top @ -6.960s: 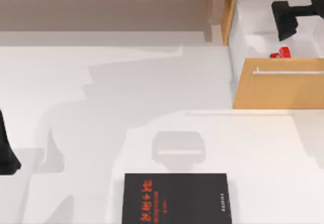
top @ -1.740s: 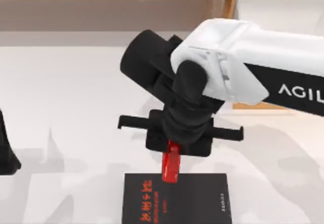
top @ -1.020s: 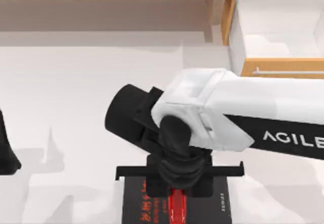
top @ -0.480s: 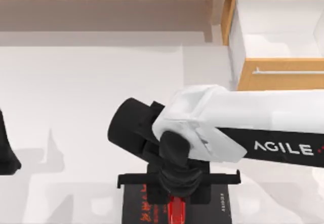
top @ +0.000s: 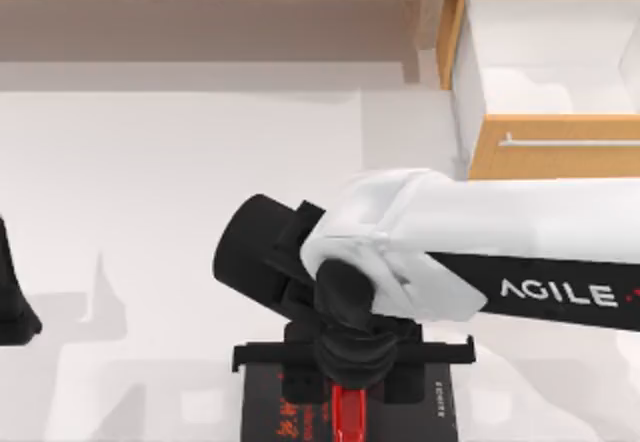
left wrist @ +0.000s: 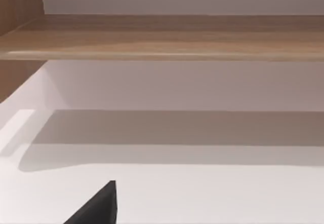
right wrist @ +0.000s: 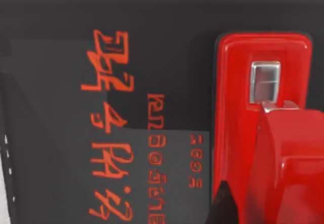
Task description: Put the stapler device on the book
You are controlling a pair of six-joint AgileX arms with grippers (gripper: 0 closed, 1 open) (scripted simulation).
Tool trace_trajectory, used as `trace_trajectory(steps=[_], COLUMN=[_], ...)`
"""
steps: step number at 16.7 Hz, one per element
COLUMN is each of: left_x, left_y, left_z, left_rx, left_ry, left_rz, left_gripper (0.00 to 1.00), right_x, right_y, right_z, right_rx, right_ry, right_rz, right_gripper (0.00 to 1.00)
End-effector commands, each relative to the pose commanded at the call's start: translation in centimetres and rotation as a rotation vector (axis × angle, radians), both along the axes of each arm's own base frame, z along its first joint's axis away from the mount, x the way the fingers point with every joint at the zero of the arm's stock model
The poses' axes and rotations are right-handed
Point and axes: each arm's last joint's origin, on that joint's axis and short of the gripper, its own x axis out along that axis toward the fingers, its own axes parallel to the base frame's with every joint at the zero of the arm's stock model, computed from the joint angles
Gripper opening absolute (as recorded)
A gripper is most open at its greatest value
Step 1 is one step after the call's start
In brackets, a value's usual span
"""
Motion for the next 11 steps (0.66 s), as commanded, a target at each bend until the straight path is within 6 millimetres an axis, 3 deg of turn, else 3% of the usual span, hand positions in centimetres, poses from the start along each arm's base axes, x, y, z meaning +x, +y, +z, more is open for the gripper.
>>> trace_trajectory(steps=[5, 11], left_x=[0.0, 0.0], left_y=[0.0, 0.0], left_z=[0.0, 0.0], left_rx=[0.0, 0.0], left_ry=[0.0, 0.0], left_rz=[0.0, 0.0], left_gripper=[1.0, 1.0], right_x=[0.0, 0.0], right_y=[0.0, 0.0], right_z=[0.0, 0.0], right_rx=[0.0, 0.0], right_ry=[0.0, 0.0], right_rz=[0.0, 0.0], right_gripper=[0.98, 1.0])
